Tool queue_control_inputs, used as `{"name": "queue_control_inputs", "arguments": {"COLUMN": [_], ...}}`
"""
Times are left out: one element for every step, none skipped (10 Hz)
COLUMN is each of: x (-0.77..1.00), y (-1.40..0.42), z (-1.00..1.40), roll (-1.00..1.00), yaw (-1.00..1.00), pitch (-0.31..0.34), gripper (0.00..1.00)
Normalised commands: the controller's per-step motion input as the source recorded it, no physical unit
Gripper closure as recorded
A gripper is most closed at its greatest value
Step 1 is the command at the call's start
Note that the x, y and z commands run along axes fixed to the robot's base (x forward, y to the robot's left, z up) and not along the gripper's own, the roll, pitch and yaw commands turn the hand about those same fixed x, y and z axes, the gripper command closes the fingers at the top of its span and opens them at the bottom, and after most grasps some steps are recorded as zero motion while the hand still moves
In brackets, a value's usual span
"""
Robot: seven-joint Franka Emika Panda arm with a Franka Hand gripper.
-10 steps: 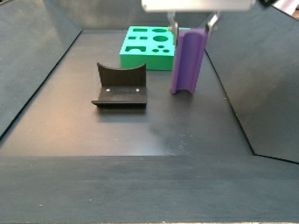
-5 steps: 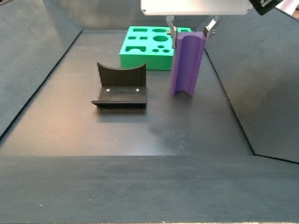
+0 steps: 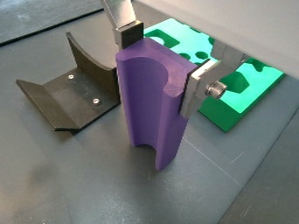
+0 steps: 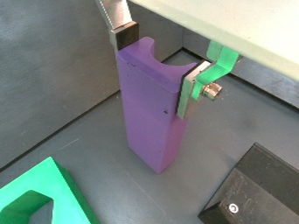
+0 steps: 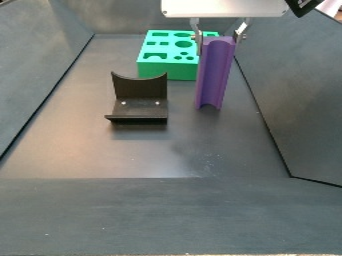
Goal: Pick up the arch object. Move up. Rotate the arch object. Move to above the board. Insert the arch object.
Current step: Rotate the arch object.
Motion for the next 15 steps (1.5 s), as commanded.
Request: {"name": "queue_control_inputs", "arguments": {"x": [-0.02,-0.01,0.00,0.00,-0.03,-0.03,-0.02,0.00,0.01,0.00,0.01,0.01,0.02,0.02,0.02], "y": [0.03,0.03,0.00,0.00,-0.01,-0.01,-0.01,-0.01,-0.01,0.08,0.08,0.06,0.03,0.02,0.01], "z": [-0.38,-0.38,0.00,0.97,0.91,0.78,0.61,0.43,0.25,0.00,-0.03,-0.02,-0.02,-0.02,-0.02], "roll": [-0.06,-0.06,0.14,0.11,0.10,0.07,0.04,0.00,-0.03,0.00,0.00,0.00,0.00,0.00,0.00], "yaw": [-0.05,-0.05,-0.05,0.00,0.00,0.01,0.01,0.01,0.01,1.00,1.00,1.00,1.00,1.00,1.00], "pitch": [-0.027,-0.027,-0.027,-0.012,0.018,0.040,0.051,0.060,0.074,0.006,0.006,0.006,0.006,0.006,0.006], "gripper": [1.00,1.00,0.00,0.00,0.00,0.00,0.00,0.00,0.00,0.00,0.00,0.00,0.00,0.00,0.00]}}
